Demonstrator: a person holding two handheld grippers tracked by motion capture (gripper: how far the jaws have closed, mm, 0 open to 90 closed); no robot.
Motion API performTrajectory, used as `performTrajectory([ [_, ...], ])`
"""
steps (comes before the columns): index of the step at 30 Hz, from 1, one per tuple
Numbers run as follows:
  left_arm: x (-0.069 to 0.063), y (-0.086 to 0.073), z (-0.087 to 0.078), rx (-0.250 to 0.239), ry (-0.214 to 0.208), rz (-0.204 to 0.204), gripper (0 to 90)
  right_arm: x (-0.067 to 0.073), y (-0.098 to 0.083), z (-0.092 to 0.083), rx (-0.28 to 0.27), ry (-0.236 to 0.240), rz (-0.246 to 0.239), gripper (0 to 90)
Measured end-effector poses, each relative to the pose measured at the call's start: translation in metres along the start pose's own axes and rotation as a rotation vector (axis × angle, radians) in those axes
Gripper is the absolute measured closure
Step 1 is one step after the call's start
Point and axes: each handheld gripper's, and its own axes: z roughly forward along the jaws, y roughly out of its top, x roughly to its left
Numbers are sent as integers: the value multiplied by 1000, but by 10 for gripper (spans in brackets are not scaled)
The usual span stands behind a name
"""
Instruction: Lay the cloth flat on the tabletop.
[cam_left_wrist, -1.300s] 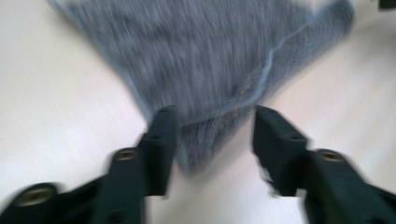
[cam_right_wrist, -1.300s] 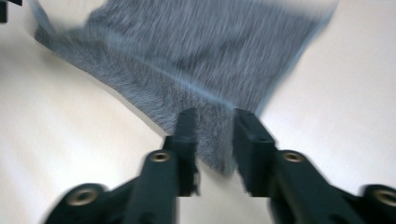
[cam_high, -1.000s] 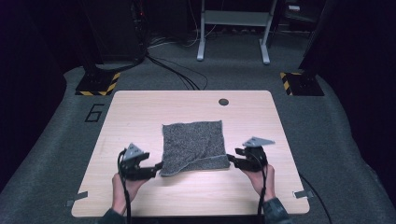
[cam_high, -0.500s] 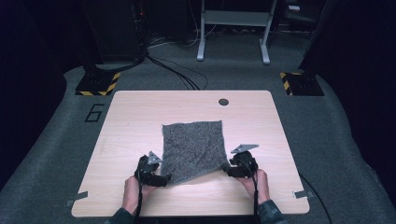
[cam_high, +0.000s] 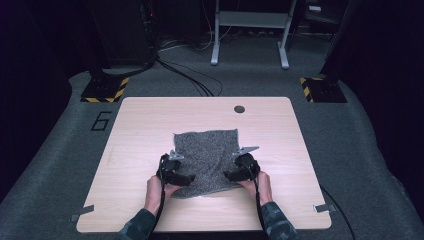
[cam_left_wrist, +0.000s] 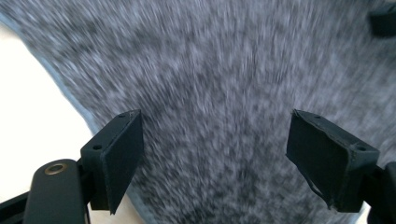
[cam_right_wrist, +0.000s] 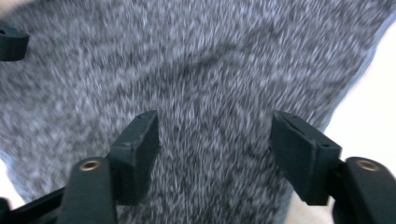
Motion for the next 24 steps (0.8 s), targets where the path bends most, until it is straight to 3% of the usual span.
performTrajectory([
  [2,-4,-7,-1,-12,29,17,192,2,-8,1,10,-14,-6,300],
  [7,-9,-12,-3,-7,50,55,189,9,-22,-7,-3,-42,-22,277],
  [14,-9,-14,-3,-20,25,48,159,22,-36,-15,-11,-68,-30,264],
  [18,-10,-15,-11,-56,6,20,152,23,-40,-20,-19,-60,-9,240],
  [20,-10,-13,-21,-81,-13,-8,149,21,-39,-27,-54,-63,8,228],
  [24,-4,-5,-37,-131,6,-36,147,21,-36,-44,-109,-42,35,212],
])
